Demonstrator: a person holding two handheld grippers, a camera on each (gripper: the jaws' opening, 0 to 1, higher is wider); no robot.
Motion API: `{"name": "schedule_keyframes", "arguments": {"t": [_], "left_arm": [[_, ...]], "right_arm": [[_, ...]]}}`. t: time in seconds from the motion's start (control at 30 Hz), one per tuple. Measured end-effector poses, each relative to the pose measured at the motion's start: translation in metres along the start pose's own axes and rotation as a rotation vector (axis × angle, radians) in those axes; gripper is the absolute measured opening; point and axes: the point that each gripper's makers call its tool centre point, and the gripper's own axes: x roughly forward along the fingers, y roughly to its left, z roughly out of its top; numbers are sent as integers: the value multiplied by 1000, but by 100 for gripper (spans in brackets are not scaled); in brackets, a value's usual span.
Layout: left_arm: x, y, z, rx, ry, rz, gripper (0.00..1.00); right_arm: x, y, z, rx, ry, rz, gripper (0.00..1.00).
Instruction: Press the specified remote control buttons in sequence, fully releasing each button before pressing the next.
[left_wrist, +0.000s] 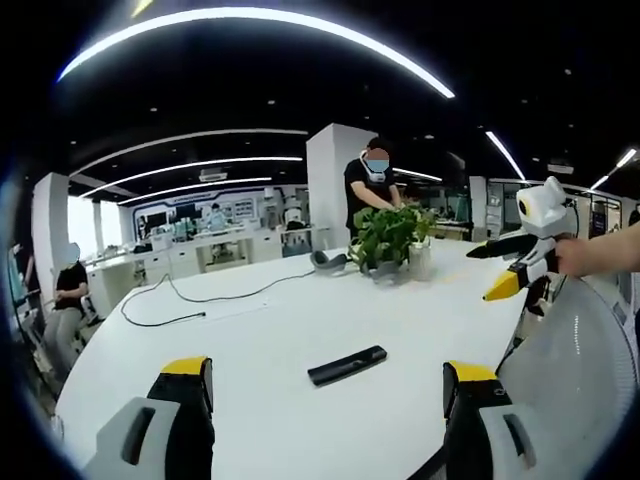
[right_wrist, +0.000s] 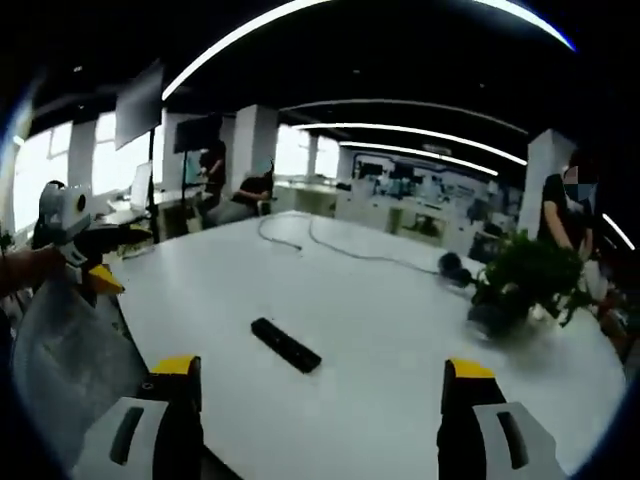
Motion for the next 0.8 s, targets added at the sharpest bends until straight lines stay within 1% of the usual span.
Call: {"name": "schedule_keyframes", "arguments": {"t": [0.07, 0.13, 0.17, 0.2, 0.23, 0.27, 0.3, 0.37, 0.43, 0.5, 0.53, 0.6, 0.73, 0.8], "left_arm": [[-1, 3, 1, -10, -6, 13, 100], [-2, 5, 1, -16, -10, 23, 100], [-2, 5, 1, -19, -10, 27, 100], [-2, 5, 1, -21, -9, 28, 100], [-2, 5, 0, -22, -7, 27, 100], [-2, 5, 0, -22, -6, 27, 100], [-2, 6, 0, -22, -4, 29, 100], [-2, 7, 0, -25, -7, 34, 100], [-3, 9, -1, -41, -2, 46, 100], [-4, 12, 2, -52, -16, 57, 100], [-5, 12, 5, -56, -34, 60, 100], [-6, 13, 6, -53, -41, 63, 100], [-4, 14, 7, -59, -38, 68, 100], [-3, 14, 5, -82, -32, 61, 100]], "right_arm": [[-3, -1, -5, 0, 2, 1, 98], [-3, -1, -9, 29, 2, 7, 97], [-2, 1, -10, 55, -3, 17, 97], [-1, 6, -13, 68, 9, 41, 97], [0, 6, -13, 57, 13, 40, 98], [1, 5, -14, 20, 22, 30, 98], [1, 5, -15, 6, 25, 28, 97], [0, 6, -14, 12, 19, 36, 94], [-1, 5, -14, 35, 9, 41, 94], [-3, 6, -13, 58, -3, 50, 93], [-3, 6, -13, 57, -3, 52, 92], [-4, 7, -10, 46, -15, 49, 93], [-6, 8, -4, 30, -40, 53, 95], [-8, 5, -2, 41, -57, 45, 95]]}}
